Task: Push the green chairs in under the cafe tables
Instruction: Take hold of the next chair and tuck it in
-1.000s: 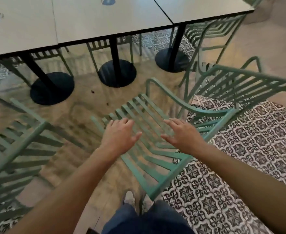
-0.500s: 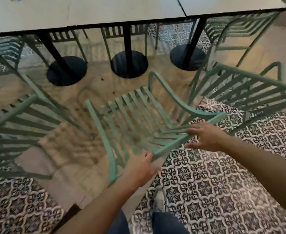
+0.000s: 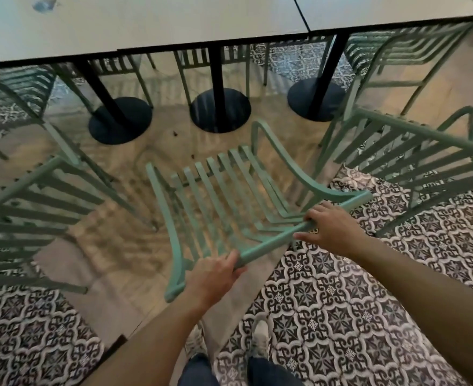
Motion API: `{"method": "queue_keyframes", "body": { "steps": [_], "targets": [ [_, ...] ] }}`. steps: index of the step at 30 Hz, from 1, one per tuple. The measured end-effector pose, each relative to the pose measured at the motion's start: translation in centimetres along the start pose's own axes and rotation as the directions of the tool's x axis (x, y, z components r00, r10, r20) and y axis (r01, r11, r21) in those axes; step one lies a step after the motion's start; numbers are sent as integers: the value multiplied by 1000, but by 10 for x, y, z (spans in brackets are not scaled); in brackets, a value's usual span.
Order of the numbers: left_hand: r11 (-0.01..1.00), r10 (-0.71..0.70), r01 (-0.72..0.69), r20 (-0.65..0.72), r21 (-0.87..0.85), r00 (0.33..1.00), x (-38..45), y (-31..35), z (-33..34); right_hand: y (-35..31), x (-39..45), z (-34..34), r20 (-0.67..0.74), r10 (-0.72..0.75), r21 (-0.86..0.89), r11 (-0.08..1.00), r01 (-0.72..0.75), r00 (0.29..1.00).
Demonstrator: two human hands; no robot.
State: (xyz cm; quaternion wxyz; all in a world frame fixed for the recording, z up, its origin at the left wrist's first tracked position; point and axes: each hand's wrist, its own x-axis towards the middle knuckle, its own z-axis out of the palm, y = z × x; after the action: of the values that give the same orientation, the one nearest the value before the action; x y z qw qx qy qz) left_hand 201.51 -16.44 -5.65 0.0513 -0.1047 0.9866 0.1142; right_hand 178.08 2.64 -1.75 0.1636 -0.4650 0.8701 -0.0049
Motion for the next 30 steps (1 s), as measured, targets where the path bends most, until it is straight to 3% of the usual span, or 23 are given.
{"method": "queue_keyframes", "body": {
  "steps": [12, 23, 25, 27, 30],
  "targets": [
    [992, 123, -124, 73, 5, 990, 48, 49, -18, 56, -38, 3, -13, 170, -4, 985, -170, 985],
    [997, 56, -49, 115, -61, 992, 60, 63, -29, 56, -50, -6, 17, 244, 26, 969, -244, 970],
    [983, -21, 38, 94, -180, 995, 53, 49, -36, 38, -35, -9, 56, 223, 90, 970, -227, 973],
    [910, -220, 224, 52, -348, 974, 40, 18, -48, 4, -5, -14, 84, 207, 198, 955, -220, 975],
    [653, -593, 472, -12, -593, 805, 12, -58, -75, -77, 53, -28, 35, 106, 275, 955, -111, 994]
  ]
}}
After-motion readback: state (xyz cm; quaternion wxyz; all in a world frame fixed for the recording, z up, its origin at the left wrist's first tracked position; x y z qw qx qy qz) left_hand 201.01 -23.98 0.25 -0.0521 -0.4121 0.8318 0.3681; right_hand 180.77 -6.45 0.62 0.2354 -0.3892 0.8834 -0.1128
